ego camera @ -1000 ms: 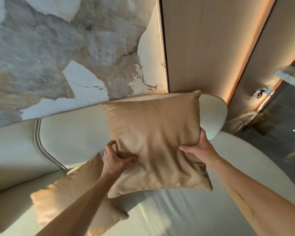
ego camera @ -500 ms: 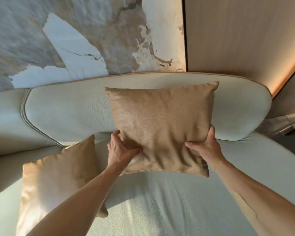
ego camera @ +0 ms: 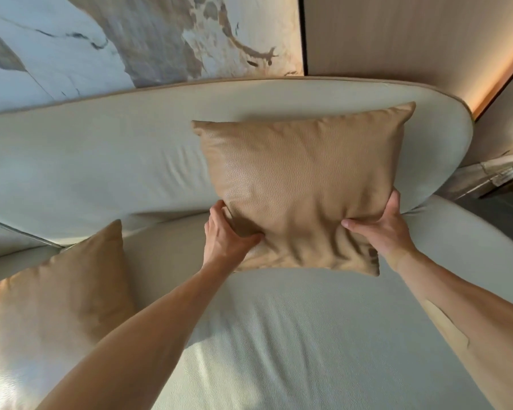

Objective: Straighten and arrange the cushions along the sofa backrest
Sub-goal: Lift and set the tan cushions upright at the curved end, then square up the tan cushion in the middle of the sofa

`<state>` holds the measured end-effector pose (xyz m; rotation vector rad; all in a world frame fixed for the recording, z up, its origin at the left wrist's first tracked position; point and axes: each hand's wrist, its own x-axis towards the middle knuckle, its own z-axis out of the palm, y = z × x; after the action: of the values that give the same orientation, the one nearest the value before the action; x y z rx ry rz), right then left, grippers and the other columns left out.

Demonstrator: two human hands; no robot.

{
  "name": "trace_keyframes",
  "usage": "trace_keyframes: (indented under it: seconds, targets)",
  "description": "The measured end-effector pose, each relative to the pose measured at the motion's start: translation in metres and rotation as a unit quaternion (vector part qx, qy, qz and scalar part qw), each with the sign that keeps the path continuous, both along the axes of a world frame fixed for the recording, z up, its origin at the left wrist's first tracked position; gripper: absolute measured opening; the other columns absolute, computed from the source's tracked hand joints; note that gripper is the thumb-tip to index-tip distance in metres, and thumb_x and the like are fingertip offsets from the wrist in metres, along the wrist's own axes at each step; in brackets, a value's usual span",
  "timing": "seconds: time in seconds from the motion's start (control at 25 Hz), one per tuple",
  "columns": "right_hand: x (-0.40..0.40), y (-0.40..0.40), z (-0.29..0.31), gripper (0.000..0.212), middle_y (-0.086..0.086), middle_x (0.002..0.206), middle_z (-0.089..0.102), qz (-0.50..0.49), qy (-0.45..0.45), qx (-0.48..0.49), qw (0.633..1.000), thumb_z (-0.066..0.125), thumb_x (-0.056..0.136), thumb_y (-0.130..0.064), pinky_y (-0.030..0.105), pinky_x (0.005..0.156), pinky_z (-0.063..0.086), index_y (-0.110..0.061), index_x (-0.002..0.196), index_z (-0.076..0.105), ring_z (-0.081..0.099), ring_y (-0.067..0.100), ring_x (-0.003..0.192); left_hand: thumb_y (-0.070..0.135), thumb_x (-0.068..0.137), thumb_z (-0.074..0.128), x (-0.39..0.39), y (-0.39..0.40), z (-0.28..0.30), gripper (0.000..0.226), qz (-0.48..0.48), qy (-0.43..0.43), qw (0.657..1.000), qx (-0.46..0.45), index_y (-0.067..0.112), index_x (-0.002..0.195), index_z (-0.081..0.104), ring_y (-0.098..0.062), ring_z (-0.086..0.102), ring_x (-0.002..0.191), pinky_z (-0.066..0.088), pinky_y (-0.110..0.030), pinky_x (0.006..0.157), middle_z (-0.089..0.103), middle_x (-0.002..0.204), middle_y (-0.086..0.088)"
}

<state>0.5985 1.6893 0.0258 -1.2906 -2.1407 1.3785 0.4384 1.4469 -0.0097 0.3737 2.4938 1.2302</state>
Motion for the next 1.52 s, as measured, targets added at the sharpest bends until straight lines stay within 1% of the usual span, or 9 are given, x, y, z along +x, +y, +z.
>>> trace_keyframes:
  seconds: [0.24,0.4,0.48,0.6,0.68,0.8,1.0,1.32,1.52]
  targets:
    - [0.028,0.042,-0.032,0.085,0.000,0.124,0.058,-0.019,-0.039,0.018,0.999,0.089,0.064,-0.022,0.028,0.094,0.040,-0.022,0.129,0.034,0.055,0.019,0.110,0.035,0.061,0.087,0.014,0.042,-0.025,0.091,-0.052,-0.032,0.998,-0.011,0.024,0.133,0.032,-0.022,0.047,0.118,0.040,-0.033,0.095,0.046,0.119,0.004]
    - [0.025,0.050,-0.067,0.092,0.004,0.137,0.053,-0.017,-0.058,-0.008,0.998,0.086,0.068,-0.017,0.022,0.101,0.032,-0.017,0.141,0.031,0.052,0.022,0.126,0.032,0.074,0.084,0.013,0.053,-0.040,0.105,-0.140,-0.108,0.983,-0.046,0.018,0.150,0.014,-0.021,0.039,0.137,0.034,-0.028,0.103,0.036,0.145,-0.001]
    - [0.022,0.053,-0.073,0.099,0.002,0.141,0.049,-0.023,-0.035,-0.009,0.999,0.087,0.067,-0.014,0.019,0.103,0.028,-0.017,0.146,0.027,0.049,0.019,0.129,0.031,0.074,0.084,0.012,0.056,-0.040,0.110,-0.144,-0.115,0.981,-0.056,0.017,0.153,0.008,-0.022,0.032,0.143,0.031,-0.030,0.110,0.028,0.154,-0.004]
    - [0.020,0.050,-0.069,0.113,-0.003,0.142,0.042,-0.033,-0.033,-0.011,0.999,0.088,0.065,-0.016,0.022,0.108,0.027,-0.020,0.151,0.016,0.044,0.015,0.130,0.028,0.077,0.082,0.012,0.049,-0.035,0.103,-0.134,-0.101,0.984,-0.064,0.021,0.153,0.013,-0.023,0.035,0.141,0.033,-0.027,0.103,0.032,0.153,-0.002]
    - [0.022,0.040,-0.068,0.118,0.004,0.151,0.038,-0.047,-0.037,-0.002,0.998,0.089,0.064,-0.020,0.029,0.114,0.028,-0.021,0.153,0.011,0.042,0.019,0.135,0.030,0.079,0.079,0.014,0.038,-0.027,0.095,-0.123,-0.092,0.986,-0.068,0.025,0.152,0.018,-0.024,0.037,0.140,0.030,-0.024,0.096,0.034,0.154,-0.001]
    - [0.026,0.006,-0.061,0.119,0.011,0.157,0.029,-0.061,-0.060,-0.007,0.996,0.087,0.068,-0.023,0.033,0.116,0.024,-0.020,0.155,0.006,0.034,0.025,0.141,0.039,0.080,0.078,0.018,0.012,-0.006,0.096,-0.104,-0.087,0.989,-0.064,0.028,0.154,0.018,-0.020,0.032,0.145,0.028,-0.023,0.100,0.030,0.159,0.002]
    - [0.016,-0.074,-0.039,0.113,0.008,0.163,0.011,0.113,-0.196,0.070,0.971,0.076,0.073,-0.053,0.044,0.110,0.032,-0.026,0.155,0.004,0.021,0.030,0.147,0.058,0.078,0.073,0.007,-0.082,0.021,0.102,-0.063,-0.048,0.989,-0.122,0.030,0.157,0.016,-0.018,0.020,0.151,0.022,-0.035,0.119,0.017,0.166,0.005]
    - [-0.067,-0.244,-0.011,0.099,0.001,0.162,0.013,0.318,-0.222,0.130,0.912,0.059,0.070,-0.074,0.052,0.109,0.033,-0.040,0.152,0.015,0.018,0.030,0.147,0.071,0.075,0.066,-0.026,-0.292,0.035,0.100,-0.003,-0.015,0.980,-0.197,0.039,0.156,0.017,-0.019,0.012,0.152,0.021,-0.046,0.121,0.011,0.166,0.009]
    - [-0.125,-0.372,-0.009,0.093,0.005,0.161,0.018,0.382,-0.224,0.172,0.880,0.053,0.073,-0.077,0.053,0.107,0.034,-0.042,0.151,0.015,0.021,0.029,0.145,0.082,0.070,0.058,-0.048,-0.444,0.026,0.103,0.020,-0.036,0.969,-0.242,0.040,0.156,0.019,-0.024,0.015,0.152,0.023,-0.054,0.118,0.011,0.167,0.008]
